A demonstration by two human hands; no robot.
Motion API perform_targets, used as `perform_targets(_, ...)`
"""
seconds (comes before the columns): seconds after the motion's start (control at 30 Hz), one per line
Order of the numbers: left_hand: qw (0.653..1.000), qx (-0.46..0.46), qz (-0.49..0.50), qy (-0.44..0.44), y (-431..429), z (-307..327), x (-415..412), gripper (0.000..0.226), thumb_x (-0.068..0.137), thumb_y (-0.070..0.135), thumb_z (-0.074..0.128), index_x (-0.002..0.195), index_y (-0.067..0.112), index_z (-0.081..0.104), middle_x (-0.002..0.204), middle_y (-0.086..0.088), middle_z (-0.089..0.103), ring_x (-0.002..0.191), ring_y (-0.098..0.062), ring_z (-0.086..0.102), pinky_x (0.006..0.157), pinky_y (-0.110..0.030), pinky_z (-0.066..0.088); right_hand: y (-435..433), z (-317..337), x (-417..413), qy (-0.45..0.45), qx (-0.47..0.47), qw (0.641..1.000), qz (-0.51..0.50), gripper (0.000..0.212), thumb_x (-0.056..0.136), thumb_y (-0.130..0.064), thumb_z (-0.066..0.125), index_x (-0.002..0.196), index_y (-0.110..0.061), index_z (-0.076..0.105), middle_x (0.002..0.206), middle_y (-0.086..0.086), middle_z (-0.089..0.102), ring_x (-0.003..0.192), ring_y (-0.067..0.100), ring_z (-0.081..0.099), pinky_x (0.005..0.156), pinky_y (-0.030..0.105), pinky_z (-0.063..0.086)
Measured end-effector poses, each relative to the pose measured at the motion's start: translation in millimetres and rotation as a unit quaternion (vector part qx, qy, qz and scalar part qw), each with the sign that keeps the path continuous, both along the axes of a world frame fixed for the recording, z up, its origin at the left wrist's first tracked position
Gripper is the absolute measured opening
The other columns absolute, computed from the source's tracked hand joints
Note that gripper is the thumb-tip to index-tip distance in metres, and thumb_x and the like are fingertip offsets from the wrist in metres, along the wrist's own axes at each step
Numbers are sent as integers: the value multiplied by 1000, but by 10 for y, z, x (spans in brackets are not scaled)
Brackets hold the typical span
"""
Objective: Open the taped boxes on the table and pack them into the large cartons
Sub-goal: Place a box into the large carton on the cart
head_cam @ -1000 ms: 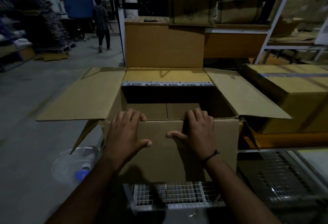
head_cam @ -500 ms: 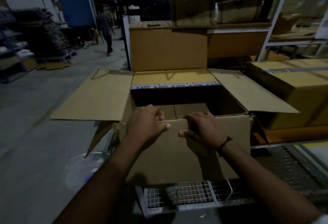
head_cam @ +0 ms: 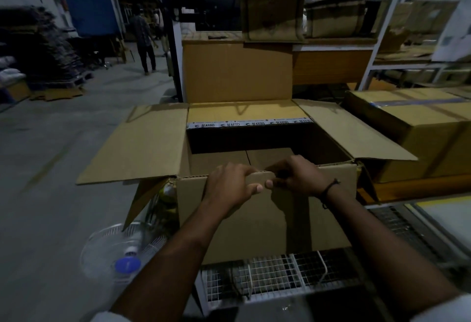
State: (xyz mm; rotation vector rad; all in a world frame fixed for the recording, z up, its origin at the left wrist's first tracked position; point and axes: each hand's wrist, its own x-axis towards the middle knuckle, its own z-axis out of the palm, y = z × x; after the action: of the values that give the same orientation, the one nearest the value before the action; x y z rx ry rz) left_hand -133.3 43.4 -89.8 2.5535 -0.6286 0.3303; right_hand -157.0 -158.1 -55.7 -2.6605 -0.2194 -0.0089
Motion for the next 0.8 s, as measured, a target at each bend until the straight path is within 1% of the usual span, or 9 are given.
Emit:
perform_targets(0.13,1000,-15,-5,4,5,-46,17,42,86,59,71,122,39,68,103,13,75,95,-8,66,85,-40,57,-34,-51,9,-45,13,999,-4,36,86,-37,77,119,-27,71,88,-16,67,78,0,62,64,24,52)
perform_targets(0.2,1000,-16,-11,7,10,-61,15,43,86,59,70,124,39,67,103,14,75,93,-5,66,87,-41,57,-59,-90,22,-53,10,999,6,34,84,-41,77,116,-29,72,85,-10,70,75,6,65,66,34,58)
perform_targets(0.3,999,-10,-10,29,0,-4,47,45,84,60,72,123,38,69,105,13,75,92,-5,66,82,-40,58,-132,-86,95,-48,15,998,29,40,81,-47,77,117,-29,72,82,-8,71,72,8,66,68,38,60)
perform_targets(0.47,992,10,-11,123,-6,170,185,43,78,55,81,116,37,74,104,17,75,83,0,66,78,-37,59,-244,-15,236,3,50,995,91,35,82,-47,77,115,-33,73,75,-16,70,67,-3,65,56,21,51)
perform_targets(0.53,986,40,-28,160,1,246,288,40,77,56,81,112,39,76,101,18,75,80,1,66,76,-34,58,-268,-30,329,17,61,991,115,31,86,-50,72,110,-31,75,84,-11,74,72,-1,67,60,23,55)
perform_targets(0.6,974,24,-46,220,-3,288,443,31,82,61,74,99,35,80,85,17,74,68,-1,62,69,-30,54,-305,-9,489,28,116,988,103,33,89,-53,65,99,-25,77,86,-3,76,74,7,70,66,29,59)
perform_targets(0.67,968,-12,-43,247,-48,336,629,41,88,67,64,86,29,81,72,12,70,61,-7,61,64,-31,51,-349,21,716,14,151,986,68,29,89,-51,66,90,-23,76,80,-3,73,70,5,68,65,27,57)
perform_targets(0.73,973,-5,-18,231,-124,362,860,43,91,67,60,87,29,79,79,9,75,72,-9,70,73,-38,59,-373,25,1006,-10,136,990,33,24,92,-47,66,90,-25,75,80,-6,72,72,3,67,70,28,59)
perform_targets(0.8,977,43,6,210,-212,357,1093,34,93,61,62,88,31,76,83,7,74,76,-8,69,75,-36,58,-381,11,1312,-15,84,996,3,24,93,-48,66,94,-25,75,83,-8,73,77,3,68,75,30,61)
